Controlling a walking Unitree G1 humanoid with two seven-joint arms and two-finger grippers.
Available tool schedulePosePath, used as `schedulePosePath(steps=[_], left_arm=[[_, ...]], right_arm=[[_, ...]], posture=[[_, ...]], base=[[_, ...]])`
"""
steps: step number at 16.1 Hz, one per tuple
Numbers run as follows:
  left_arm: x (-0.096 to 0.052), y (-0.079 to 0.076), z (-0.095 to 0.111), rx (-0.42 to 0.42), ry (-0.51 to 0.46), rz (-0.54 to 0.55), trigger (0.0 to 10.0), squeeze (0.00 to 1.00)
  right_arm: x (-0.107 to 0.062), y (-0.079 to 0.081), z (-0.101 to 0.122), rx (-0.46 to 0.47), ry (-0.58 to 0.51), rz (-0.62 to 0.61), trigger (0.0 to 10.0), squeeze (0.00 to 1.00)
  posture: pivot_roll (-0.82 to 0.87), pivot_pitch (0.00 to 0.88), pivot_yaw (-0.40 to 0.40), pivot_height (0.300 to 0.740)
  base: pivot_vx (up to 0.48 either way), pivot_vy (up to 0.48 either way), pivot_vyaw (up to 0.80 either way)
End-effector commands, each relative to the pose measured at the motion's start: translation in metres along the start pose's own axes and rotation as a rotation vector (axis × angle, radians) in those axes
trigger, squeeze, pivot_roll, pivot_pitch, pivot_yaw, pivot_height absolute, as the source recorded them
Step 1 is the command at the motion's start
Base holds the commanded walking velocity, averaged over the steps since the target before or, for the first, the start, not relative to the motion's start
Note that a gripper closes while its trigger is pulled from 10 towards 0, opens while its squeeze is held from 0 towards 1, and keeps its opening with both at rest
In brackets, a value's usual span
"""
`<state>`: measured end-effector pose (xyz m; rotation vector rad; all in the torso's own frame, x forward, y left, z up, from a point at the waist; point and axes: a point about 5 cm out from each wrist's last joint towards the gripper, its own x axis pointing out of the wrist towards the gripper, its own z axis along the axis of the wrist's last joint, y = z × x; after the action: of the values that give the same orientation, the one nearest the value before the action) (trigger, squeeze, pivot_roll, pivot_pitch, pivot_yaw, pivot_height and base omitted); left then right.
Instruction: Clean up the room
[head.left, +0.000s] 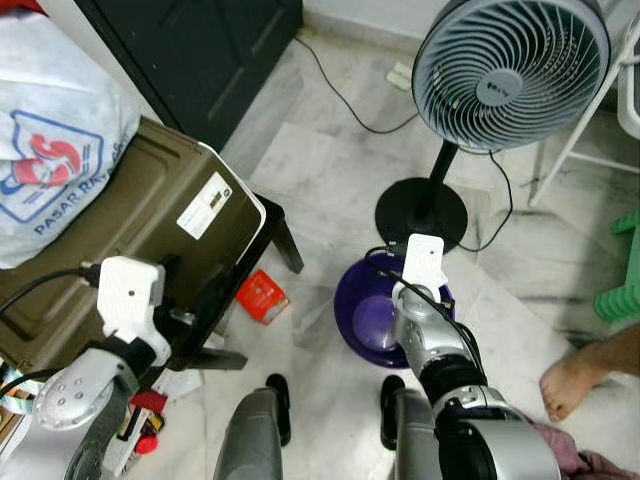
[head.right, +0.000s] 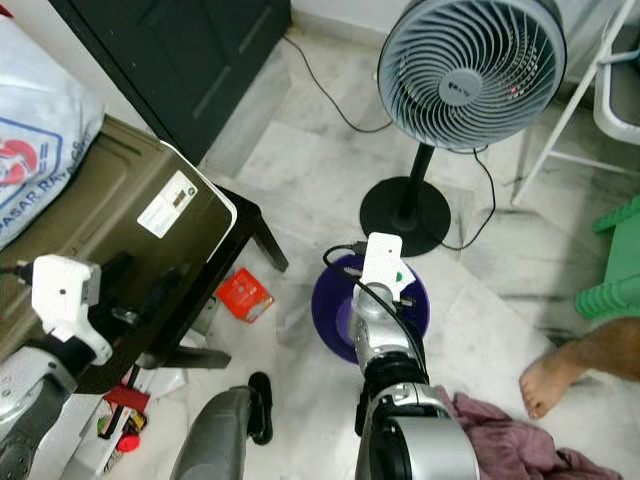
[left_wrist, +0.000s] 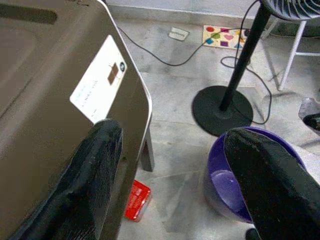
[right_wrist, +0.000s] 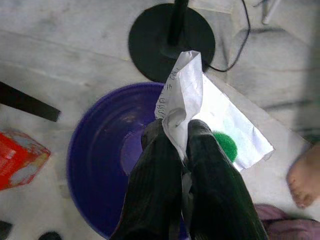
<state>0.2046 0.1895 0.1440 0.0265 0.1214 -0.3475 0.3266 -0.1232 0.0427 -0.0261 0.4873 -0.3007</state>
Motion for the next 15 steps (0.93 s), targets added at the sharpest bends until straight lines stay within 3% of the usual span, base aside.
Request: schedulePosePath(steps=[1,3,4,5,15], left_arm=[[-0.004,0.0,-0.003,-0.002,0.026,0.009,10.0,0.0],[-0.005,0.0,-0.003,-0.005,0.029,0.015,10.0,0.0],[-0.005,0.0,-0.004,-0.006,0.031,0.018,10.0,0.0],[-0.005,0.0,-0.004,-0.007,0.031,0.019,10.0,0.0],[0.008,-0.008,-0.01,-0.045,0.014,0.042,10.0,0.0]], right_arm=[[-0.002,0.001,-0.014,-0.025,0.048,-0.017,10.0,0.0],[0.0,-0.003,-0.015,0.001,0.052,-0.032,10.0,0.0],[0.0,-0.004,-0.014,0.001,0.044,-0.038,10.0,0.37],[0.001,-0.005,-0.014,0.002,0.042,-0.041,10.0,1.0],[0.008,-0.011,0.003,0.013,-0.041,-0.054,10.0,1.0]], posture=[[0.27,0.383,0.128,0.74],[0.27,0.38,0.124,0.74],[0.27,0.379,0.124,0.74],[0.27,0.376,0.123,0.74],[0.23,0.312,0.103,0.74]], base=[[0.0,0.0,0.0],[0.0,0.0,0.0],[0.0,0.0,0.0],[0.0,0.0,0.0],[0.0,0.0,0.0]])
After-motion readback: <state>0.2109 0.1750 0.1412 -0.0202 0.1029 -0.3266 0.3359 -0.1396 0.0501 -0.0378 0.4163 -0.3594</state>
